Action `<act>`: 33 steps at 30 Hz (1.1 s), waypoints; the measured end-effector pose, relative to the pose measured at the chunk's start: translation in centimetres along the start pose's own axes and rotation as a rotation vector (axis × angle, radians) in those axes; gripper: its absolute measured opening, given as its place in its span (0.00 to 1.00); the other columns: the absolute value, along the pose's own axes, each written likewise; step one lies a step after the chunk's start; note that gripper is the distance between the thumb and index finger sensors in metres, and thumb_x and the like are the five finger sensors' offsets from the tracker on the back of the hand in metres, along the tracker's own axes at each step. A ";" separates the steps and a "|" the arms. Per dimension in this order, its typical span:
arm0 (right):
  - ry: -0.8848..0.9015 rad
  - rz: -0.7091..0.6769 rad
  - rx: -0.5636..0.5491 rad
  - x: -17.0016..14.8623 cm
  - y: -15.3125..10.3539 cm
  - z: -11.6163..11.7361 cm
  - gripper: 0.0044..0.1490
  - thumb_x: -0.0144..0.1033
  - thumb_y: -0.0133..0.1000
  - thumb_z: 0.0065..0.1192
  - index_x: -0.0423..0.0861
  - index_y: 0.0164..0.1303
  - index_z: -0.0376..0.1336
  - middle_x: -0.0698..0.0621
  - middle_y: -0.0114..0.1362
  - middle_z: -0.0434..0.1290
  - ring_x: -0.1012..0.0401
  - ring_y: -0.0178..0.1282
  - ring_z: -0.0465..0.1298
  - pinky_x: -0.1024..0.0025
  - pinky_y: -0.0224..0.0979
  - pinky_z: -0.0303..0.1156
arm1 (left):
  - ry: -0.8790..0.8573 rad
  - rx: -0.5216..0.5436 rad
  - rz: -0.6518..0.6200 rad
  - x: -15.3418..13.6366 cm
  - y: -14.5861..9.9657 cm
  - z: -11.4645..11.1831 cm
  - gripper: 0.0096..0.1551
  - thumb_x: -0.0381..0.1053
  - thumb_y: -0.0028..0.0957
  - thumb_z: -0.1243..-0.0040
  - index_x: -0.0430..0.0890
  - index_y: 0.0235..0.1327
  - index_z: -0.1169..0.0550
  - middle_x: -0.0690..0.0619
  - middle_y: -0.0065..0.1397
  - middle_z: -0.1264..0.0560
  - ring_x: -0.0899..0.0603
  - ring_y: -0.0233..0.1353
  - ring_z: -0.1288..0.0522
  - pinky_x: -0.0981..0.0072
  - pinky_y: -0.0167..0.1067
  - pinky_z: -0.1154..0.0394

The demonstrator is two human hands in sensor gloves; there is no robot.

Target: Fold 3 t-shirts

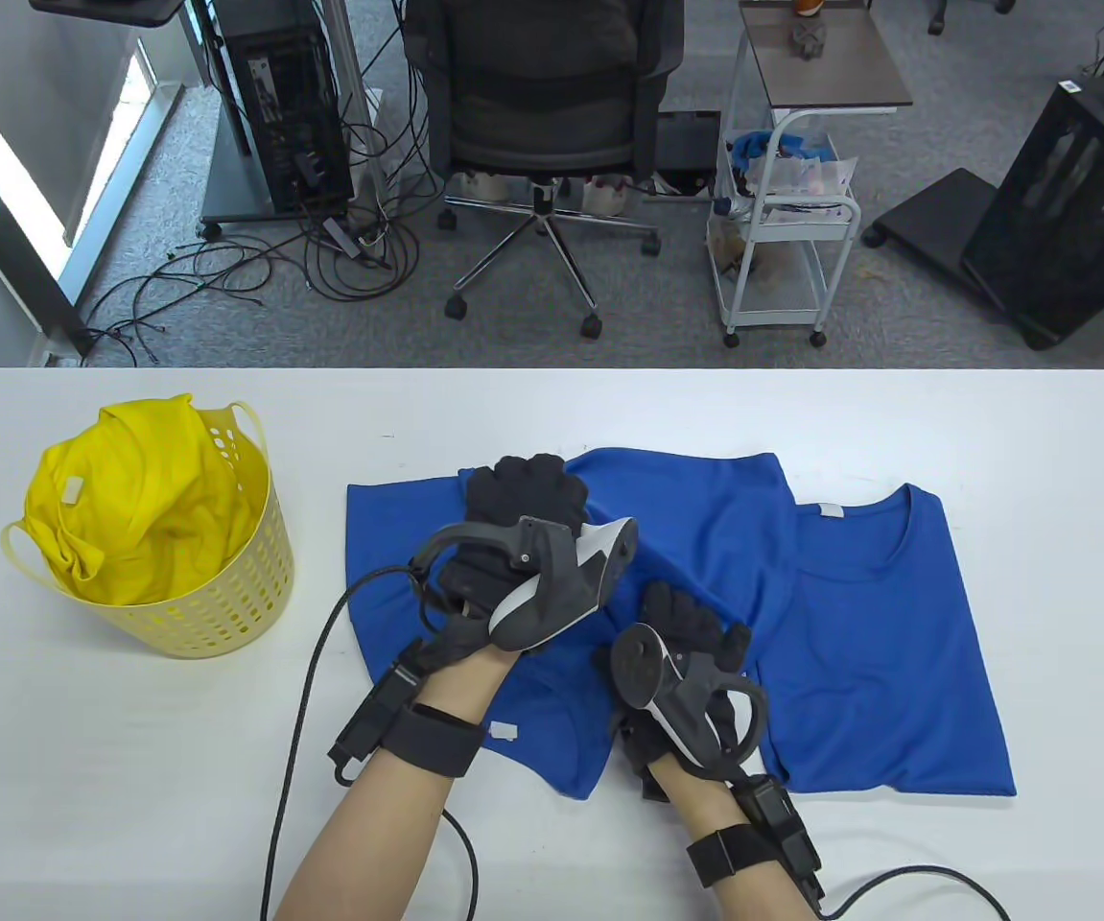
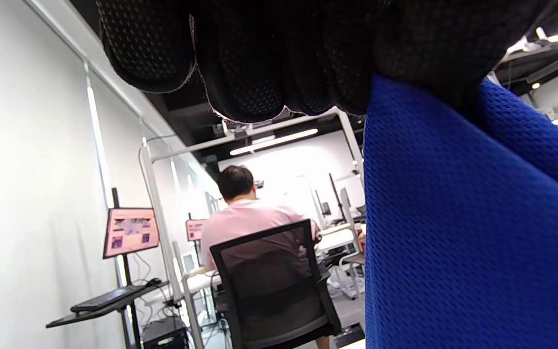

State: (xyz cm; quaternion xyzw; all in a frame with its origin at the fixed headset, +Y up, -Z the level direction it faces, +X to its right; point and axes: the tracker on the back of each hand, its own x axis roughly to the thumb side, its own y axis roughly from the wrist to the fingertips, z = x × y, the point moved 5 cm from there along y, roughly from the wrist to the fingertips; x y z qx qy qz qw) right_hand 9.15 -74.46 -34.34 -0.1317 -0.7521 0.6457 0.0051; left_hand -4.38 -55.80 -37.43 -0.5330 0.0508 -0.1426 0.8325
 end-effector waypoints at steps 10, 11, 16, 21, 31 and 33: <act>0.014 0.001 0.030 -1.3 0.9 -0.3 0.26 0.49 0.48 0.67 0.57 0.57 0.68 0.57 0.58 0.77 0.52 0.65 0.77 0.31 0.78 0.52 | 0.030 -0.043 0.072 -3.2 0.3 -0.5 0.22 0.64 0.41 0.37 0.58 0.46 0.19 0.58 0.62 0.24 0.48 0.61 0.24 0.51 0.64 0.26; 0.002 -0.011 0.019 -1.4 0.9 -0.4 0.26 0.48 0.48 0.66 0.57 0.57 0.67 0.57 0.58 0.77 0.52 0.65 0.77 0.31 0.78 0.53 | 0.030 -0.059 0.088 -3.7 0.4 -0.7 0.22 0.64 0.42 0.37 0.58 0.46 0.19 0.58 0.62 0.25 0.48 0.61 0.24 0.51 0.64 0.26; -0.045 -0.036 0.044 -2.0 0.9 -0.2 0.27 0.47 0.50 0.62 0.55 0.60 0.66 0.56 0.60 0.76 0.51 0.67 0.76 0.31 0.78 0.54 | -0.014 -0.120 0.154 -6.1 0.4 -1.5 0.21 0.64 0.42 0.38 0.58 0.46 0.19 0.57 0.62 0.24 0.48 0.60 0.24 0.51 0.63 0.26; -0.058 -0.051 0.045 -2.0 1.0 -0.6 0.27 0.46 0.51 0.60 0.56 0.62 0.64 0.56 0.62 0.74 0.51 0.68 0.75 0.31 0.78 0.53 | -0.041 -0.135 0.178 -7.3 0.1 -1.7 0.21 0.64 0.42 0.38 0.58 0.46 0.19 0.57 0.62 0.24 0.48 0.60 0.24 0.51 0.64 0.26; 0.066 -0.059 -0.080 -3.5 2.3 -7.0 0.27 0.47 0.51 0.57 0.56 0.62 0.63 0.56 0.62 0.74 0.52 0.65 0.75 0.36 0.76 0.59 | -0.091 -0.160 0.257 -11.3 -0.6 -1.9 0.21 0.63 0.44 0.41 0.57 0.46 0.20 0.57 0.63 0.25 0.48 0.61 0.24 0.50 0.64 0.26; 0.048 -0.083 -0.155 -3.4 2.5 -9.7 0.27 0.48 0.50 0.57 0.57 0.61 0.64 0.56 0.61 0.74 0.53 0.64 0.76 0.36 0.76 0.60 | -0.106 -0.156 0.276 -12.2 -0.7 -1.6 0.21 0.63 0.44 0.41 0.57 0.47 0.20 0.56 0.63 0.26 0.47 0.61 0.24 0.50 0.64 0.27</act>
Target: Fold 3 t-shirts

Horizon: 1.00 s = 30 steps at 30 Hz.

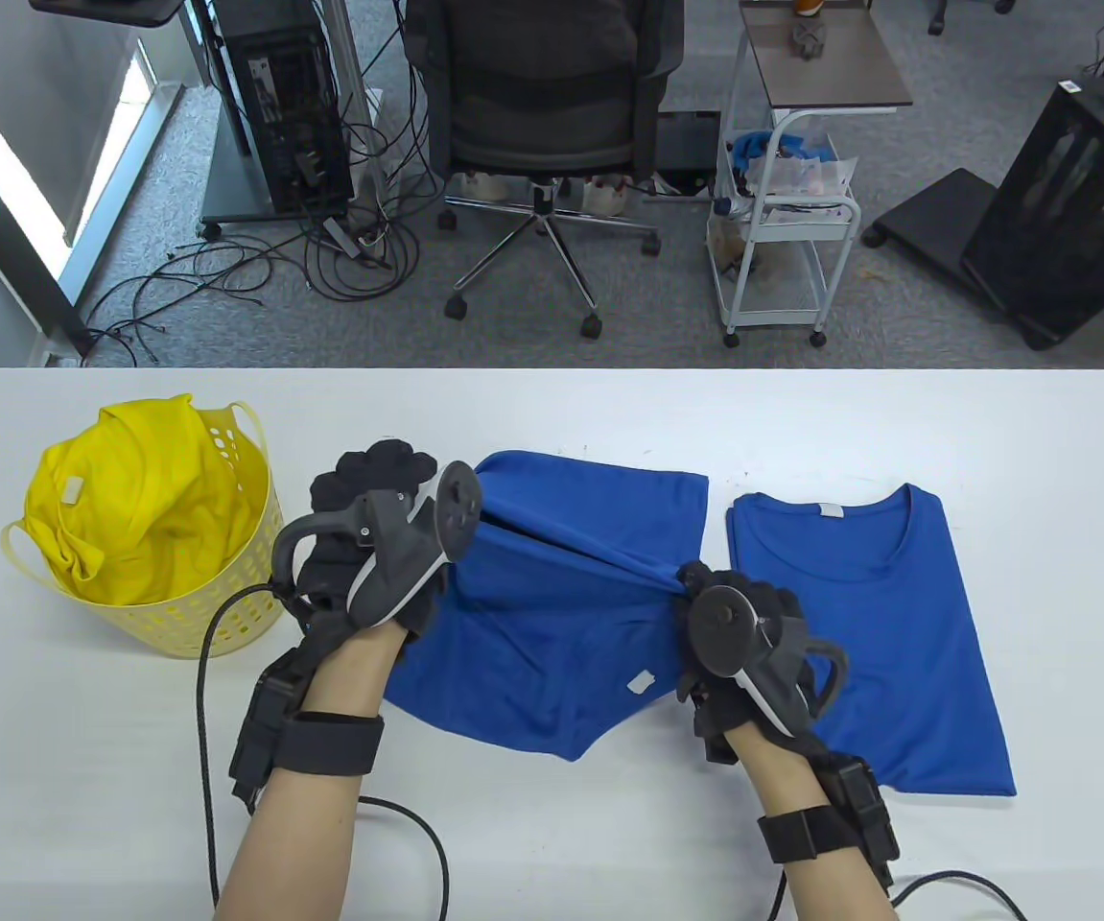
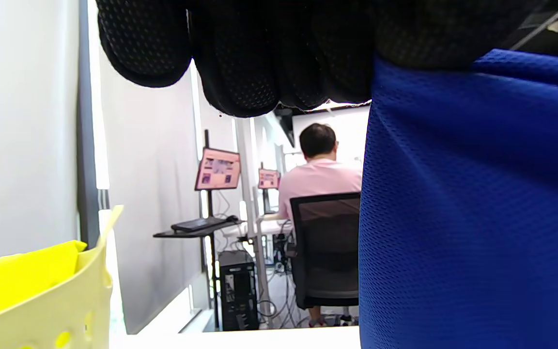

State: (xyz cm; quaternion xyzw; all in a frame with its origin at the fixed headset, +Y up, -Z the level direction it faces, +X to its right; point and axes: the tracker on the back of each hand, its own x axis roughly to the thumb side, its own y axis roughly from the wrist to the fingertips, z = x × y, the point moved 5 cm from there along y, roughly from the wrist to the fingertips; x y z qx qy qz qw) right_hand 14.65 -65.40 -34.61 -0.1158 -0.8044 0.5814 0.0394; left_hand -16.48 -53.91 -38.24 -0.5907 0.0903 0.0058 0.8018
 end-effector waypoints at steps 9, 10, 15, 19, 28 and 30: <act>-0.024 -0.133 0.134 0.4 1.5 -4.2 0.27 0.46 0.50 0.56 0.55 0.60 0.66 0.54 0.57 0.76 0.54 0.55 0.77 0.45 0.71 0.65 | -0.040 -0.215 -0.099 -1.2 -1.6 -1.5 0.21 0.63 0.46 0.46 0.57 0.47 0.22 0.56 0.64 0.27 0.47 0.62 0.26 0.50 0.66 0.28; -0.029 -0.147 0.177 0.3 1.3 -3.6 0.27 0.46 0.50 0.56 0.54 0.60 0.66 0.53 0.56 0.76 0.54 0.55 0.77 0.45 0.70 0.66 | -0.063 -0.258 -0.106 -1.3 -1.9 -2.5 0.21 0.63 0.46 0.46 0.57 0.47 0.22 0.56 0.64 0.27 0.47 0.62 0.26 0.50 0.66 0.28; -0.049 -0.243 0.409 0.2 0.1 -0.4 0.27 0.44 0.50 0.56 0.52 0.59 0.67 0.52 0.55 0.76 0.54 0.53 0.77 0.45 0.68 0.67 | -0.117 -0.437 -0.141 -1.7 -3.9 -6.9 0.20 0.63 0.47 0.46 0.56 0.47 0.22 0.55 0.64 0.27 0.46 0.61 0.26 0.49 0.65 0.28; -0.049 -0.266 0.606 0.3 0.5 1.4 0.27 0.43 0.50 0.58 0.51 0.60 0.67 0.50 0.56 0.76 0.52 0.53 0.77 0.46 0.66 0.67 | -0.066 -0.624 -0.176 -1.2 -4.1 -9.6 0.21 0.62 0.48 0.46 0.55 0.48 0.21 0.54 0.64 0.26 0.46 0.61 0.25 0.49 0.65 0.28; -0.240 -0.016 0.119 3.8 20.0 -3.6 0.27 0.44 0.48 0.56 0.56 0.60 0.65 0.54 0.59 0.75 0.53 0.59 0.75 0.47 0.69 0.65 | -0.197 -0.103 0.048 0.5 13.3 -2.6 0.20 0.60 0.44 0.44 0.56 0.47 0.22 0.56 0.65 0.28 0.46 0.63 0.27 0.49 0.67 0.30; -0.178 0.003 -0.276 5.5 21.2 -10.2 0.27 0.44 0.49 0.56 0.57 0.60 0.64 0.55 0.60 0.74 0.53 0.62 0.75 0.45 0.73 0.63 | -0.284 0.197 0.128 -0.5 14.7 3.2 0.20 0.59 0.45 0.44 0.56 0.49 0.23 0.56 0.66 0.30 0.46 0.65 0.28 0.49 0.68 0.31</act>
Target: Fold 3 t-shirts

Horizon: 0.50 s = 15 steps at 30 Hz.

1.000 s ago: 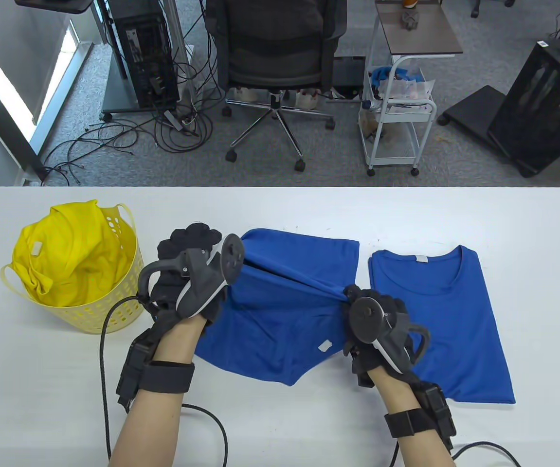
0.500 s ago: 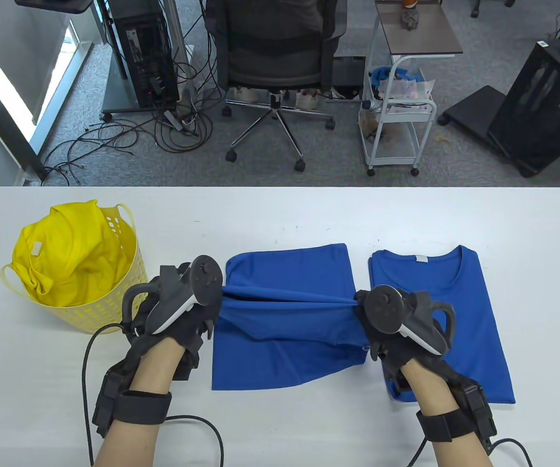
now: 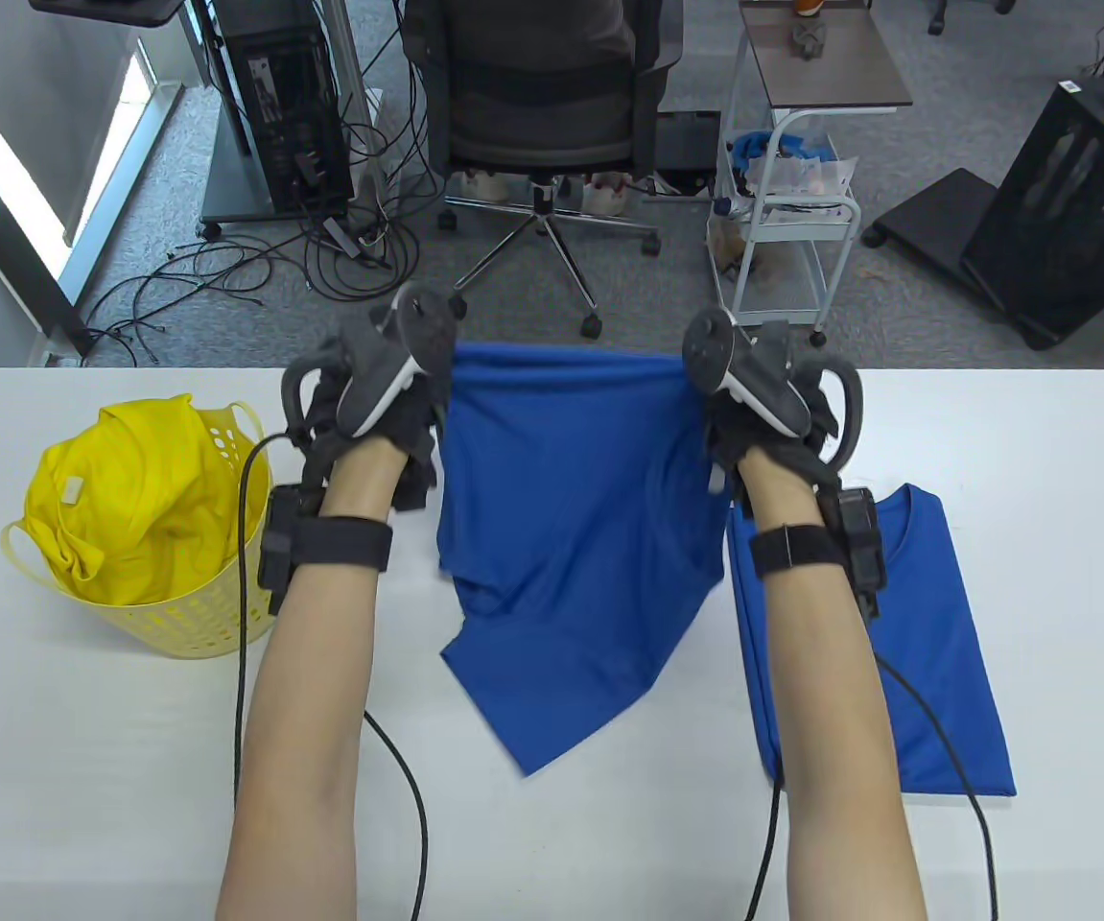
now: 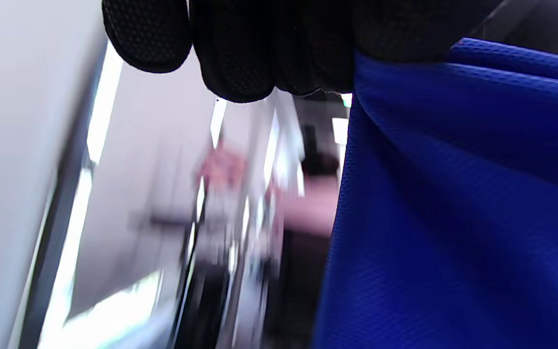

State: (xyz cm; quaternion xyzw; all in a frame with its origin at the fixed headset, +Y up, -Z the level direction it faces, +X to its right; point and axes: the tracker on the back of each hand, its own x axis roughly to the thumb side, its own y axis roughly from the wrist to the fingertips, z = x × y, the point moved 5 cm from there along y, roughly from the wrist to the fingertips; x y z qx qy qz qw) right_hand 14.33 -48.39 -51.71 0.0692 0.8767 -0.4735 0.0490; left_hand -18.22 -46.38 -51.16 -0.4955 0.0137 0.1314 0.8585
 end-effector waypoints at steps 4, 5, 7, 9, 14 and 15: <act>0.077 -0.043 -0.256 0.0 0.8 -6.6 0.27 0.45 0.50 0.55 0.58 0.61 0.62 0.57 0.62 0.72 0.54 0.65 0.74 0.46 0.75 0.62 | -0.013 0.183 -0.067 0.1 0.6 5.6 0.21 0.61 0.47 0.49 0.58 0.51 0.27 0.58 0.68 0.32 0.48 0.67 0.30 0.51 0.70 0.31; 0.069 -0.072 -0.238 -0.1 0.3 -6.6 0.27 0.45 0.50 0.55 0.58 0.61 0.63 0.57 0.62 0.73 0.54 0.64 0.74 0.46 0.74 0.63 | -0.032 0.151 -0.087 -0.1 0.1 5.4 0.21 0.61 0.47 0.49 0.58 0.51 0.26 0.58 0.68 0.32 0.48 0.66 0.29 0.51 0.69 0.30; 0.030 -0.156 -0.154 -0.1 -1.2 -4.8 0.27 0.45 0.49 0.55 0.57 0.61 0.64 0.56 0.60 0.74 0.55 0.62 0.75 0.47 0.72 0.65 | 0.004 0.093 -0.098 -0.7 -1.4 3.6 0.21 0.61 0.47 0.47 0.57 0.50 0.25 0.57 0.67 0.31 0.47 0.66 0.29 0.50 0.69 0.30; -0.015 -0.207 -0.007 -0.2 -3.5 -1.5 0.27 0.45 0.49 0.55 0.57 0.60 0.64 0.56 0.60 0.75 0.56 0.61 0.76 0.49 0.72 0.67 | 0.070 0.008 -0.131 -1.2 -3.5 0.7 0.21 0.62 0.46 0.47 0.58 0.49 0.24 0.57 0.66 0.30 0.48 0.65 0.27 0.51 0.68 0.29; -0.024 -0.263 0.391 -0.8 -10.5 7.1 0.27 0.44 0.49 0.56 0.55 0.60 0.65 0.54 0.59 0.75 0.55 0.60 0.77 0.47 0.72 0.66 | 0.183 -0.339 -0.159 -3.5 -10.0 -8.0 0.20 0.62 0.46 0.45 0.57 0.47 0.22 0.57 0.65 0.27 0.47 0.63 0.26 0.50 0.67 0.28; -0.044 -0.275 0.469 -1.0 -12.7 9.1 0.27 0.44 0.49 0.57 0.55 0.60 0.66 0.54 0.59 0.76 0.55 0.60 0.77 0.47 0.71 0.66 | 0.200 -0.440 -0.175 -4.1 -11.8 -10.0 0.20 0.63 0.46 0.45 0.57 0.47 0.22 0.57 0.65 0.27 0.47 0.63 0.25 0.50 0.66 0.27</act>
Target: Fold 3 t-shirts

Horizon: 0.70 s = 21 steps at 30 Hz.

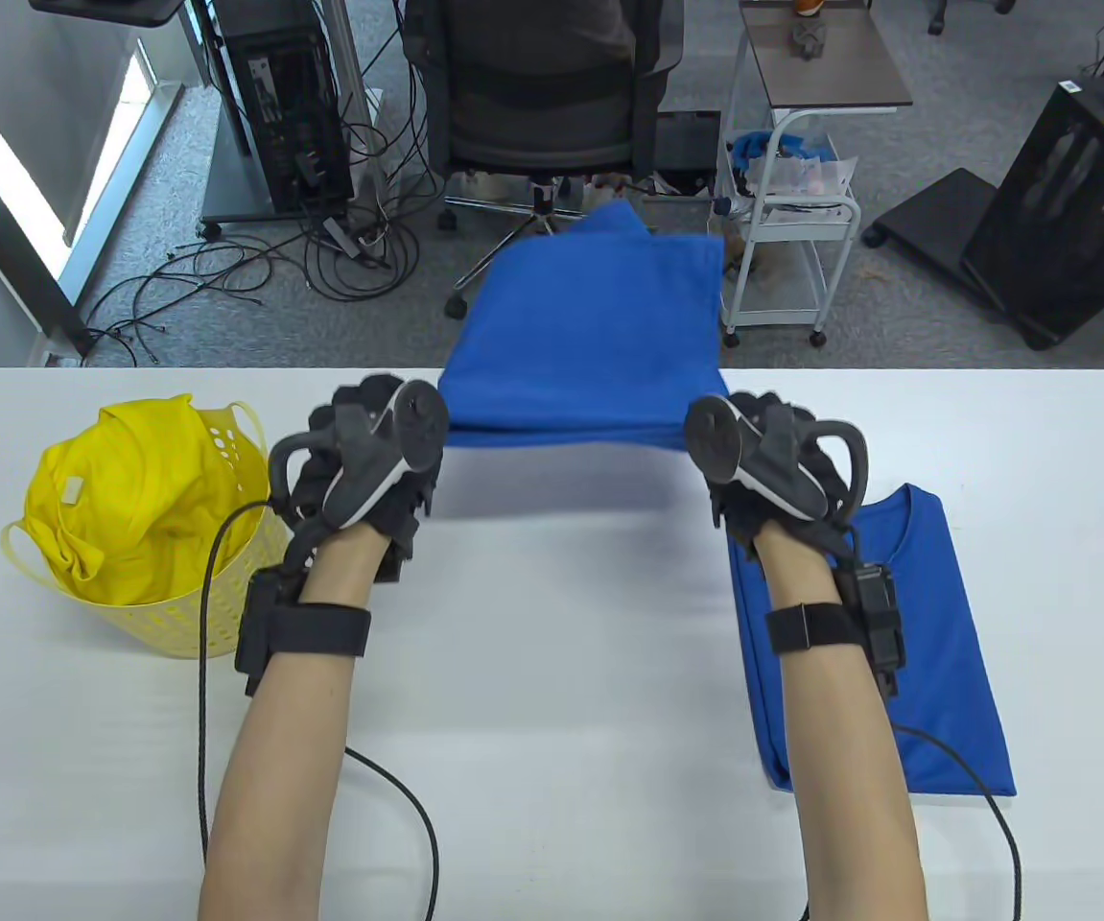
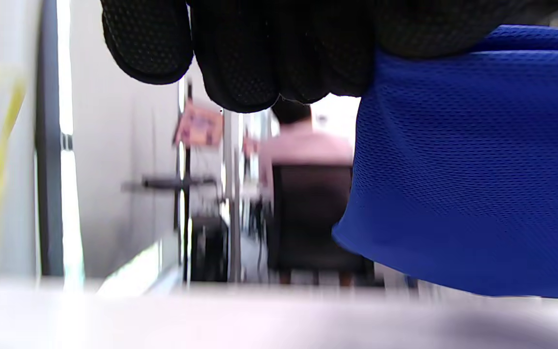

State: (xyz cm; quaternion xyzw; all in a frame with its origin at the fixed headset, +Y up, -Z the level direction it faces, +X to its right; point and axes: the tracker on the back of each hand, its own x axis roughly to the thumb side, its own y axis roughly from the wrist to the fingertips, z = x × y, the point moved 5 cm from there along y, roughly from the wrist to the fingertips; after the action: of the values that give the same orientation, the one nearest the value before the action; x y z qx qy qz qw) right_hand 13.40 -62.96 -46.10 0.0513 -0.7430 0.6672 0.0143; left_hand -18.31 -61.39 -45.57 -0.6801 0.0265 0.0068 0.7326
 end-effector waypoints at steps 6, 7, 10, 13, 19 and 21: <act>-0.008 -0.051 0.163 1.0 -3.3 4.3 0.27 0.44 0.49 0.58 0.54 0.59 0.66 0.54 0.58 0.76 0.54 0.59 0.77 0.47 0.70 0.67 | 0.017 -0.212 -0.037 -0.4 -3.6 -5.4 0.21 0.64 0.45 0.46 0.57 0.46 0.21 0.57 0.63 0.26 0.47 0.62 0.24 0.50 0.65 0.27; 0.002 -0.058 0.185 1.1 -3.8 4.3 0.27 0.44 0.49 0.58 0.54 0.59 0.67 0.54 0.58 0.76 0.54 0.59 0.77 0.47 0.70 0.66 | 0.019 -0.224 -0.036 -0.6 -4.1 -5.5 0.21 0.64 0.45 0.46 0.57 0.46 0.20 0.56 0.63 0.25 0.47 0.61 0.24 0.49 0.65 0.27; 0.029 -0.093 0.185 1.2 -4.9 3.6 0.27 0.46 0.46 0.63 0.55 0.57 0.69 0.54 0.56 0.79 0.55 0.56 0.79 0.47 0.69 0.68 | 0.024 -0.242 -0.049 -1.0 -5.3 -5.4 0.21 0.64 0.45 0.46 0.57 0.46 0.20 0.57 0.62 0.25 0.47 0.61 0.24 0.49 0.64 0.26; 0.091 -0.132 0.160 1.0 -6.7 3.0 0.27 0.48 0.44 0.66 0.56 0.55 0.71 0.55 0.55 0.80 0.55 0.55 0.80 0.47 0.68 0.68 | 0.015 -0.270 -0.071 -1.6 -7.1 -5.6 0.21 0.65 0.45 0.46 0.57 0.45 0.20 0.57 0.62 0.24 0.47 0.60 0.23 0.49 0.64 0.26; 0.102 -0.237 0.267 1.5 -11.0 1.5 0.26 0.47 0.46 0.65 0.55 0.55 0.71 0.55 0.55 0.79 0.55 0.56 0.79 0.47 0.69 0.67 | -0.053 -0.338 -0.116 -2.2 -11.0 -3.5 0.21 0.65 0.45 0.45 0.56 0.44 0.19 0.56 0.61 0.24 0.47 0.60 0.23 0.49 0.63 0.26; 0.099 -0.252 0.248 1.6 -11.9 -0.7 0.26 0.46 0.46 0.64 0.55 0.55 0.71 0.54 0.56 0.79 0.54 0.56 0.79 0.47 0.69 0.67 | -0.071 -0.326 -0.116 -2.4 -11.9 -1.2 0.21 0.65 0.45 0.45 0.56 0.43 0.19 0.56 0.61 0.23 0.46 0.59 0.23 0.49 0.63 0.26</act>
State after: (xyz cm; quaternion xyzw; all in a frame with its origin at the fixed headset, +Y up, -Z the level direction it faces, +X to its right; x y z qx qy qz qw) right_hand 12.95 -63.64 -34.06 0.1126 -0.6412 0.7483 0.1278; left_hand -20.17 -63.39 -33.68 -0.7897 -0.0403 -0.0072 0.6121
